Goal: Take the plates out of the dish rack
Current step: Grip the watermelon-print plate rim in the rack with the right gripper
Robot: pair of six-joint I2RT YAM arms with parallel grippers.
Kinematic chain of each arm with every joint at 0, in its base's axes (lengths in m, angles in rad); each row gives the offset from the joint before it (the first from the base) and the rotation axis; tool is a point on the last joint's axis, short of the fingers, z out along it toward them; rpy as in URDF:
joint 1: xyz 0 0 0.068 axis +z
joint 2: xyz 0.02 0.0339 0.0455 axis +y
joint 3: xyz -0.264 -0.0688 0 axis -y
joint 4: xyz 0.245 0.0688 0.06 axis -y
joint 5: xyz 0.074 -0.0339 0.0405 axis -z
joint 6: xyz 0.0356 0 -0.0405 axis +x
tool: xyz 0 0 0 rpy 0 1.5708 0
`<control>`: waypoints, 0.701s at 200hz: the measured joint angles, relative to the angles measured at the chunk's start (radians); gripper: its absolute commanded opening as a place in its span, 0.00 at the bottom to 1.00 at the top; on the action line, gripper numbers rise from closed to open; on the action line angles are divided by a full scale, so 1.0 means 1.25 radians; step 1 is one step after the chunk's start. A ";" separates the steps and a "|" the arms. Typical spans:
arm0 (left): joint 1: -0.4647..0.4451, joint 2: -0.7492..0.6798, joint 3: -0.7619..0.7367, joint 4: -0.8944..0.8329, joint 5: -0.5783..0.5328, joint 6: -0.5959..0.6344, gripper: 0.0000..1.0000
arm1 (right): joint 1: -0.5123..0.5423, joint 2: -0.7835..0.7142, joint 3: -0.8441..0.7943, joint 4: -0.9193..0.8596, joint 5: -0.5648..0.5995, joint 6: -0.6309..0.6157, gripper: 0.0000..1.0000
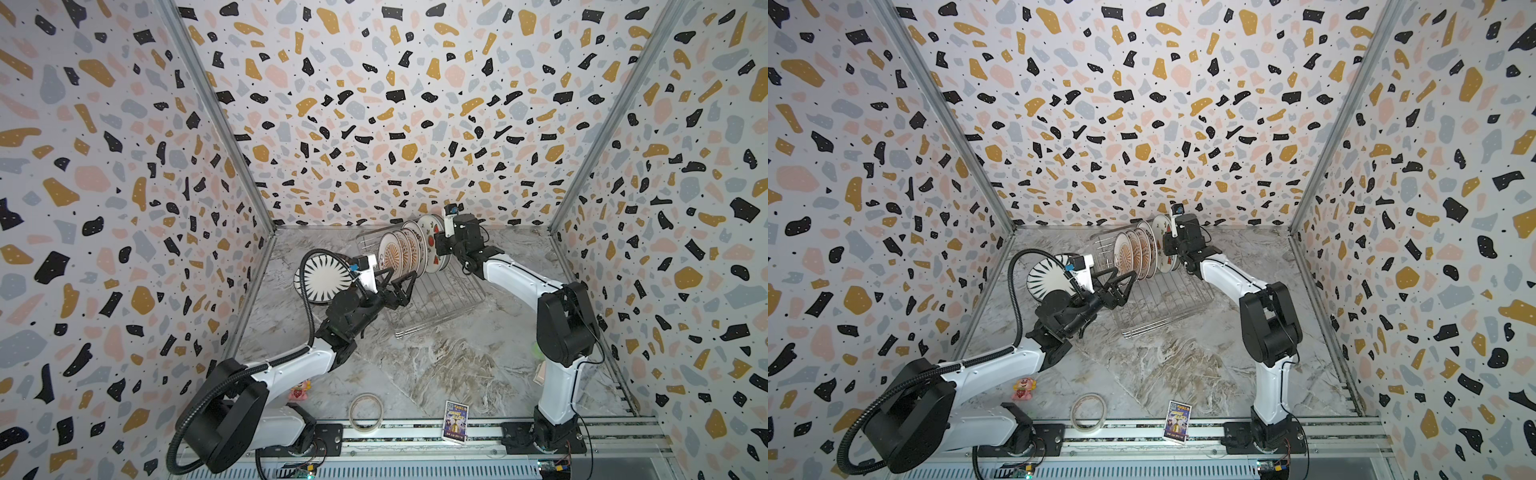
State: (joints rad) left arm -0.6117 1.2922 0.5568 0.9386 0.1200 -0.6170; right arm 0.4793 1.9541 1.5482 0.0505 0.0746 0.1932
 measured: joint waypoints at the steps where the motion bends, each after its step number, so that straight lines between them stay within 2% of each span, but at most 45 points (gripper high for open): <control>1: 0.000 0.000 0.000 0.000 0.000 0.000 0.99 | 0.001 0.002 0.002 -0.001 0.003 0.000 0.36; 46: 0.000 -0.019 0.000 -0.012 -0.017 0.002 0.99 | 0.022 0.040 0.038 -0.029 0.063 0.001 0.36; 96: 0.000 -0.036 0.000 -0.015 -0.037 0.001 0.99 | 0.026 0.069 0.038 -0.032 0.067 0.011 0.34; 140: 0.000 -0.036 0.000 -0.017 -0.041 0.000 0.99 | 0.026 0.076 0.038 -0.032 0.067 0.022 0.28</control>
State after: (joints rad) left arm -0.6117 1.2472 0.5564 0.9176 0.0692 -0.6170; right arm 0.5117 2.0487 1.5963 0.0101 0.1585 0.2203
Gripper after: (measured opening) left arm 0.993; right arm 0.286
